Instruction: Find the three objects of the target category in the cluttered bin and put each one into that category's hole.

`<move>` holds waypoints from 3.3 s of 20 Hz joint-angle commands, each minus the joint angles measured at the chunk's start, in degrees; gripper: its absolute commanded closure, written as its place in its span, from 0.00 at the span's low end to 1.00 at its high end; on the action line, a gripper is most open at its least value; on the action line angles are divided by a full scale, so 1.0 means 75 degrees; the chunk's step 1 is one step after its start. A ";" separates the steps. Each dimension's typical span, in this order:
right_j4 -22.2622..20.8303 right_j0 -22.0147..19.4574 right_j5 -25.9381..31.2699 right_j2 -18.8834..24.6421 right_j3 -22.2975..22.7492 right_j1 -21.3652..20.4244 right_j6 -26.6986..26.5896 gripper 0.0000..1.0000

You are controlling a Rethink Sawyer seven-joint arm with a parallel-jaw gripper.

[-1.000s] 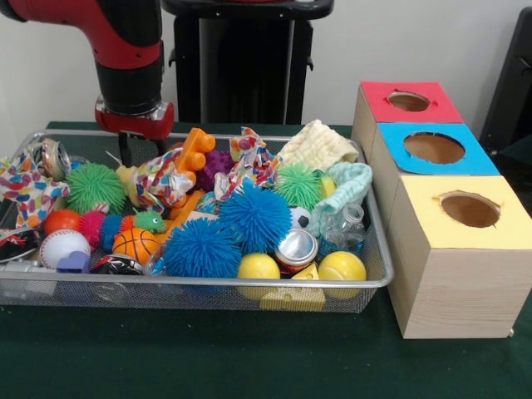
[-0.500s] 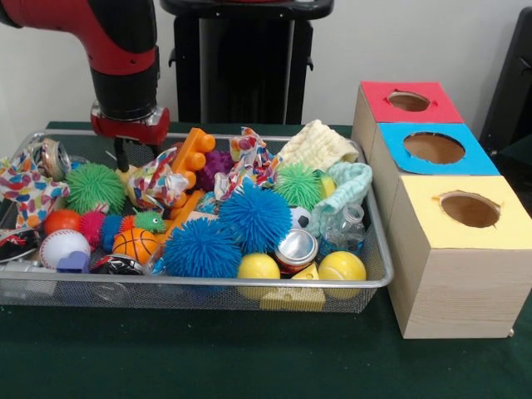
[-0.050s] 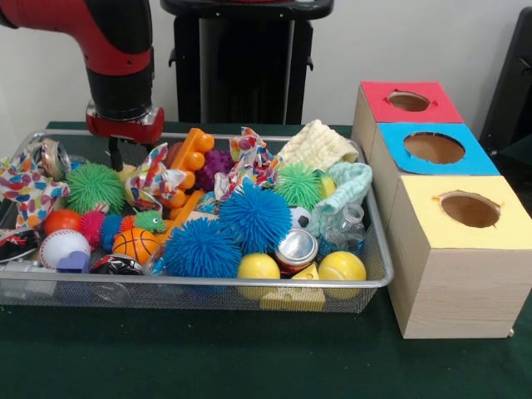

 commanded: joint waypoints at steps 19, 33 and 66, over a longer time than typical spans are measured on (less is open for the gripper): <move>-0.1131 -0.0129 -0.1062 0.0446 -0.1066 0.1184 -0.0152 0.00; -0.0803 -0.0362 -0.0523 0.0761 -0.0581 0.0610 -0.0390 1.00; 0.1150 0.0755 0.2035 0.1172 0.0940 -0.3006 0.0452 1.00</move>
